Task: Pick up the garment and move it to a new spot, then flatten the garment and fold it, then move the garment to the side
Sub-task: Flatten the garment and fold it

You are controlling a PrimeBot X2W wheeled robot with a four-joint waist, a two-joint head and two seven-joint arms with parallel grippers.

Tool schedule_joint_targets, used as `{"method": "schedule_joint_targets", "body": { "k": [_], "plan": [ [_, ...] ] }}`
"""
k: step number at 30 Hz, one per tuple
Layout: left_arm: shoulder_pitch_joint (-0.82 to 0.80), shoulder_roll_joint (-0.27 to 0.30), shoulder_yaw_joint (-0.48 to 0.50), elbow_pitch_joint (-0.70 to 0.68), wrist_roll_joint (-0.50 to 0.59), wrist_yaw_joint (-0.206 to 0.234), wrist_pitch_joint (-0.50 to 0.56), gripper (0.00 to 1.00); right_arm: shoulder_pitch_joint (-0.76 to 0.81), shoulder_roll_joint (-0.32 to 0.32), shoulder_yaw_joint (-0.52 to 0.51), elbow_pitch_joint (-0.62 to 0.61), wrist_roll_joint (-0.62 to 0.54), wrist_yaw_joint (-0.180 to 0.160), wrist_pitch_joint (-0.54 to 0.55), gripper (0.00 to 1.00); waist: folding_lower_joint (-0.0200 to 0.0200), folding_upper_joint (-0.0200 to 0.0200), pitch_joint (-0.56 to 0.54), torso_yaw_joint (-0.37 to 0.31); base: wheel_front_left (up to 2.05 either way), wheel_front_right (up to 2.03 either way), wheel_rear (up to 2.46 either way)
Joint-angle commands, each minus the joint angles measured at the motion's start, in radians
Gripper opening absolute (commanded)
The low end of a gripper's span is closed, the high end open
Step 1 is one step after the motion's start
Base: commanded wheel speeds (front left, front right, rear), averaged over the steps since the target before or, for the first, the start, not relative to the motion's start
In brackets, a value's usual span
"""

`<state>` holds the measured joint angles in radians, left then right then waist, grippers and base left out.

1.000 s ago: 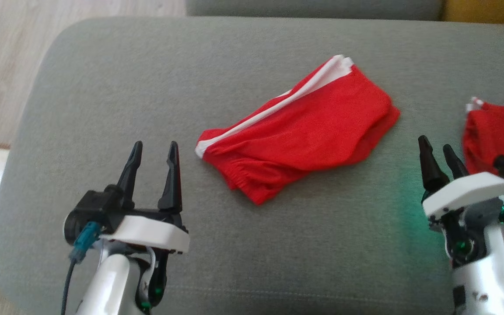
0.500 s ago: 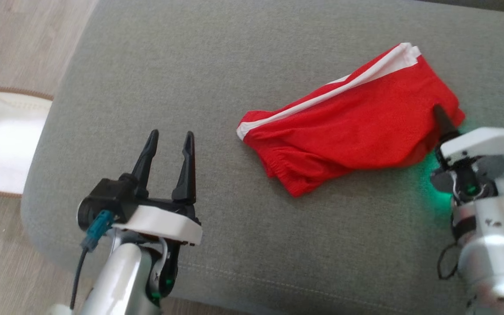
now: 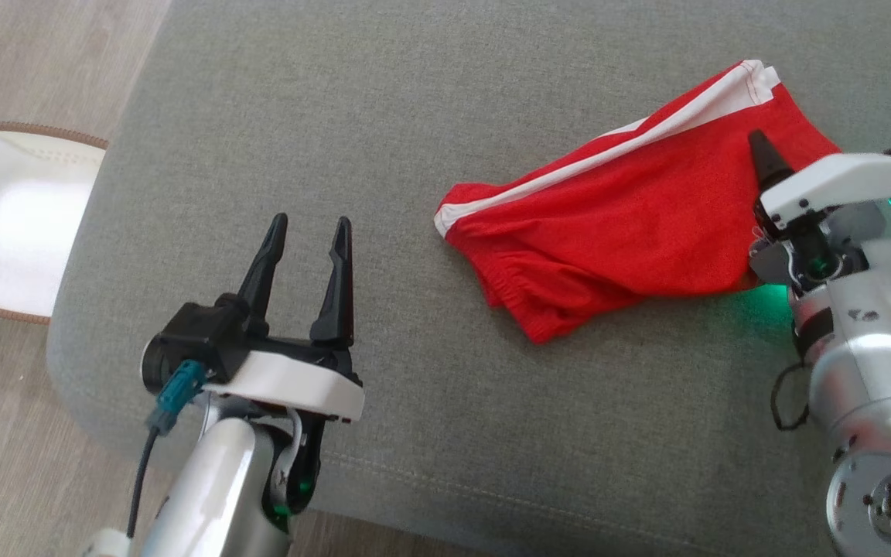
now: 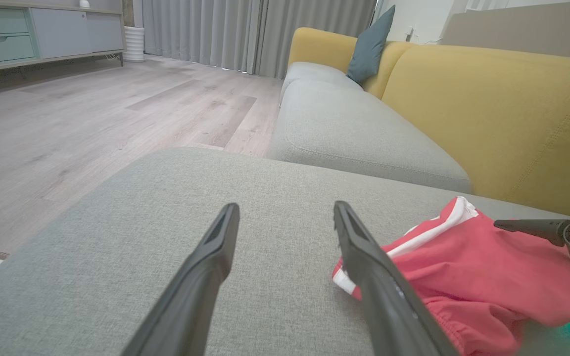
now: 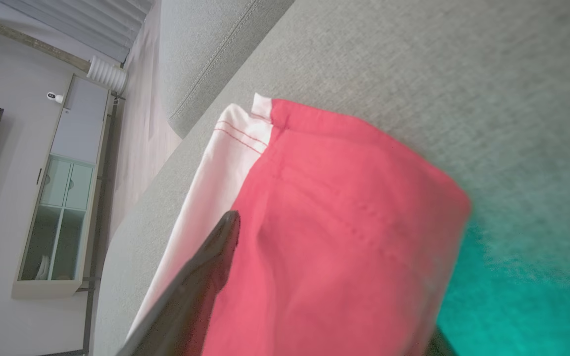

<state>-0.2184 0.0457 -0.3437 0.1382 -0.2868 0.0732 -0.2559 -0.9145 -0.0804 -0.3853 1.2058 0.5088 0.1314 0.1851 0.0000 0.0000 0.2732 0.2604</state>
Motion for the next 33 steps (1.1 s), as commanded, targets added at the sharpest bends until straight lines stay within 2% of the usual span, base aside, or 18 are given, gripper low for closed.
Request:
{"method": "schedule_joint_targets", "body": {
  "k": [1,9,19,27,33],
  "plan": [
    [-0.043,0.005,0.027,-0.032,-0.007,0.007,-0.006,1.0,-0.025,0.021,0.017,0.009,-0.013,-0.001,0.007,0.0,0.0,0.0,0.001,-0.002,0.0,0.0,0.0],
    [-0.034,0.005,0.026,-0.021,-0.015,0.011,-0.006,1.0,-0.026,0.023,-0.009,-0.005,0.005,-0.001,-0.057,0.0,0.0,0.0,-0.03,-0.039,0.0,0.0,0.0],
    [-0.001,0.005,0.041,-0.009,0.005,0.004,-0.006,1.0,0.155,0.03,-0.022,-0.119,0.16,-0.001,-0.114,0.0,0.0,0.0,-0.106,-0.147,0.0,0.0,0.0],
    [0.04,0.005,0.055,-0.003,0.018,0.003,-0.006,1.0,0.316,0.03,0.124,-0.18,0.359,-0.001,-0.155,0.0,0.0,0.0,-0.17,-0.201,0.0,0.0,0.0],
    [0.059,0.005,0.049,-0.006,0.021,0.005,-0.006,1.0,0.347,0.03,0.244,-0.212,0.431,-0.001,-0.224,0.0,0.0,0.0,-0.185,-0.209,0.0,0.0,0.0]
  ]
}}
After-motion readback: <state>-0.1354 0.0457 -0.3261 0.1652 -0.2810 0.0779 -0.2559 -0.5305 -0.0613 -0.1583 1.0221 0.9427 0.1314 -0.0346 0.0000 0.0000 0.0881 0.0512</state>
